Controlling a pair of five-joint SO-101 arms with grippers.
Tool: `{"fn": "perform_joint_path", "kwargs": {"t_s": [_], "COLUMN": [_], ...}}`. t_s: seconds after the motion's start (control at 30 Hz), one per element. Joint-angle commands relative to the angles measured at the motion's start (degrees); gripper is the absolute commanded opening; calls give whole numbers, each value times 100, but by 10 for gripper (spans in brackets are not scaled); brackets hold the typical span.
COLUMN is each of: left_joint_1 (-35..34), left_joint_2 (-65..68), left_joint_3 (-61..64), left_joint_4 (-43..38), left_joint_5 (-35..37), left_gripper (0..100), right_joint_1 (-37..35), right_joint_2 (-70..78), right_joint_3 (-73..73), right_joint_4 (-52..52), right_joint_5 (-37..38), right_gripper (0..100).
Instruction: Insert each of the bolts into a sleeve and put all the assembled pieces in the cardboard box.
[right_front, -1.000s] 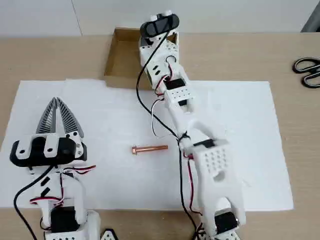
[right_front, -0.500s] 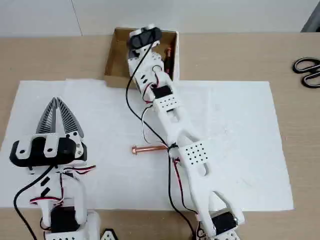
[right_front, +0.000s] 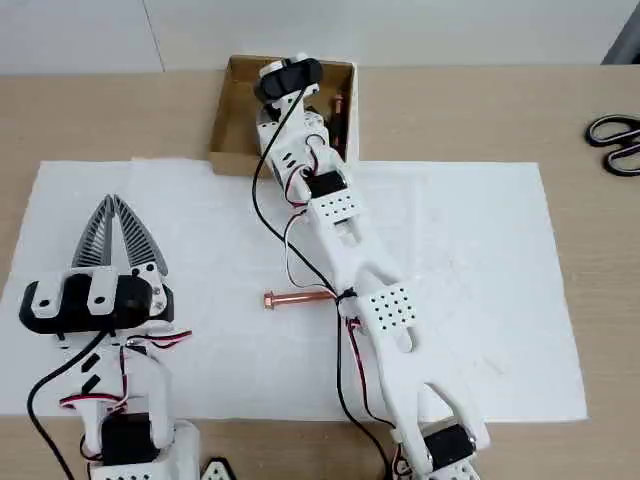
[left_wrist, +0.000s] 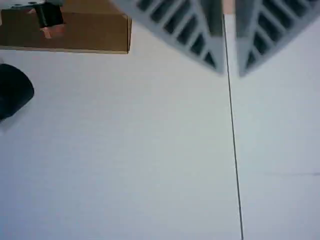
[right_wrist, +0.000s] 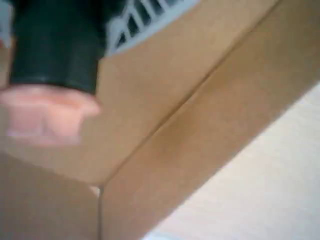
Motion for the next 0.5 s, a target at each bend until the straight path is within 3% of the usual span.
{"fn": "perform_joint_path", "kwargs": {"t_s": [0.0,0.17,0.47], "left_joint_1": [-9,0,0], "left_joint_2": [-70,-70,-70], "left_joint_3": [40,163,163], "left_joint_4": [-97,-88,-88], "left_joint_5": [35,35,35], "left_gripper": [6,6,6], "right_joint_1": [66,40,57], "right_joint_2": [-57,-57,-57], "right_joint_3": [-193,-264,-1055], "right_joint_4": [57,576,752], "right_joint_5": [-18,-18,-18], "right_gripper": [62,181,137]}}
